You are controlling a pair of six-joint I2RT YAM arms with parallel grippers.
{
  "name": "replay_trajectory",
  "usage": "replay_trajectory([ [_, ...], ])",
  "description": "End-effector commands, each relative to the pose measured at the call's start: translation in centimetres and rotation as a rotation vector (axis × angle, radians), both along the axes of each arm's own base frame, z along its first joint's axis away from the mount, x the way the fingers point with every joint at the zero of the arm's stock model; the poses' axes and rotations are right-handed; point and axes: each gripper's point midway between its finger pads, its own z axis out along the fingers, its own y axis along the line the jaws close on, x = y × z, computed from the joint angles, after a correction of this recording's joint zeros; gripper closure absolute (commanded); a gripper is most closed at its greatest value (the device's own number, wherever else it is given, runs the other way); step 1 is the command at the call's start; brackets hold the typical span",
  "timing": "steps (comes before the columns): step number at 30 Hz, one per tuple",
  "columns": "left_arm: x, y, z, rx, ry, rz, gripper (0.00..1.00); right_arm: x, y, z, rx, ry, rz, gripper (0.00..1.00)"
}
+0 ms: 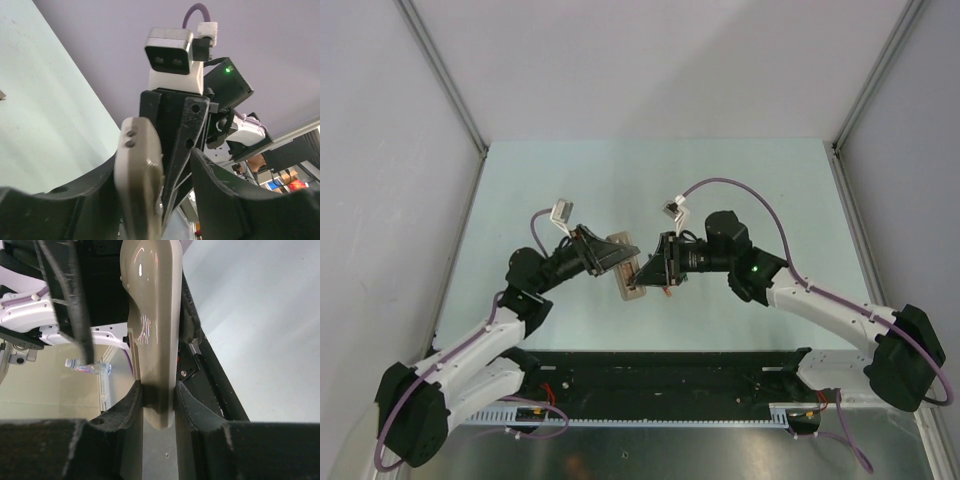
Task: Load the batteries into the remote control
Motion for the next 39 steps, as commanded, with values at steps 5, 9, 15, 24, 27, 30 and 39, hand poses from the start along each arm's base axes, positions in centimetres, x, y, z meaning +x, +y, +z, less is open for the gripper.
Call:
replay_trajectory([
  [5, -1.3, -1.0, 1.9, 0.022, -0.099, -0.133, 0.35, -0.2, -1.6, 2.2, 0.004, -0.072, 0.092, 1.0],
  [9, -1.7, -1.3, 1.7, 0.043, -0.125, -0.168, 0.38, 0.0, -2.6, 2.0, -0.03, -0.055, 0.091, 1.0],
  [15, -1.5, -1.6, 1.1, 0.065, -0.123, -0.186, 0.36, -0.1, -3.0, 2.0, -0.045, -0.051, 0.116, 1.0],
  [24, -0.7, -1.8, 1.1, 0.076, -0.141, -0.17, 0.58, -0.7, -3.1, 1.6, -0.072, -0.044, 0.149, 1.0],
  [27, -0.4, -1.7, 1.3, 0.075, -0.146, -0.148, 0.52, -0.8, -3.0, 1.7, -0.073, -0.045, 0.149, 1.0],
  [30, -0.3, -1.7, 1.3, 0.074, -0.153, -0.137, 0.55, -0.8, -3.0, 1.7, -0.073, -0.043, 0.15, 1.0],
  [39, -0.2, -1.5, 1.1, 0.073, -0.145, -0.123, 0.88, -0.9, -2.7, 1.8, -0.069, -0.045, 0.149, 1.0],
])
